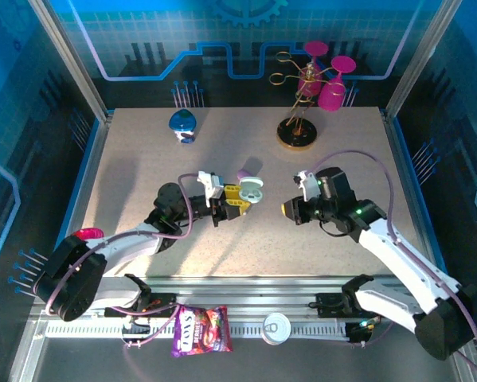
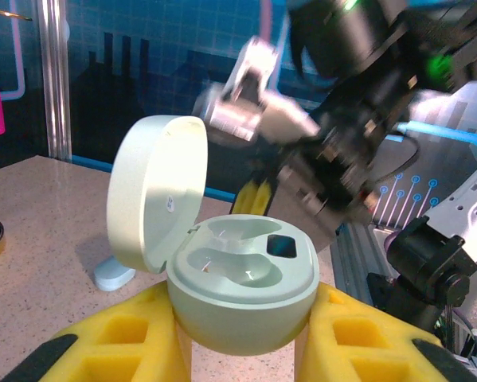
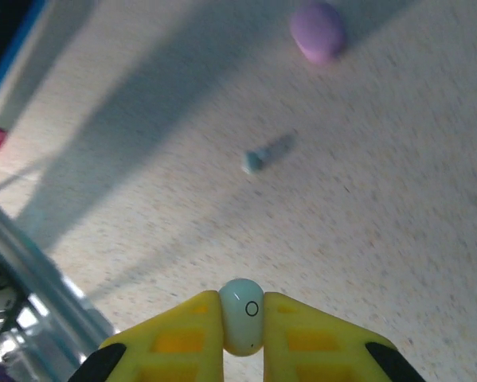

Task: Insert wireless bluetooth earbuds into charging case

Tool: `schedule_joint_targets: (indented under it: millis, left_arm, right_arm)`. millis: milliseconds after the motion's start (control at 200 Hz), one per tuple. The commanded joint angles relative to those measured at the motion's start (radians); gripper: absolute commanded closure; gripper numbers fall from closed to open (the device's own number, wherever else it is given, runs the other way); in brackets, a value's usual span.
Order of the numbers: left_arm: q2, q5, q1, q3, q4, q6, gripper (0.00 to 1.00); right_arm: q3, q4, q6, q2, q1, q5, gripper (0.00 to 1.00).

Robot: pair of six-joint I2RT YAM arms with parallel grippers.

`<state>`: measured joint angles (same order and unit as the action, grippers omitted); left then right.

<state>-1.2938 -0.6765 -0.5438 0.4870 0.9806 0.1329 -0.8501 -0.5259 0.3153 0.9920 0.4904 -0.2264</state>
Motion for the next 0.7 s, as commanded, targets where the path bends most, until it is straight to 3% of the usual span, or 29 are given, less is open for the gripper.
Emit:
schedule_joint_targets:
  millis: [0,305,695]
  left_arm:
    - [-0.01,-0.005,0.011,0.005,0.063,0.016,0.74]
    - [0.001,-0.009,0.011,-0.001,0.04,0.007,0.74]
    - [0.017,-0.044,0.01,-0.002,0.032,0.004,0.74]
  right_arm:
    - [-0.095,-0.068,-0.036,-0.032,0.073,0.055,0.87]
    - [-0.241,-0.01,-0.076,0.017,0.234,0.071,0.87]
    - [-0.302,0.008,-0.136,0.1,0.256,0.12,0.88]
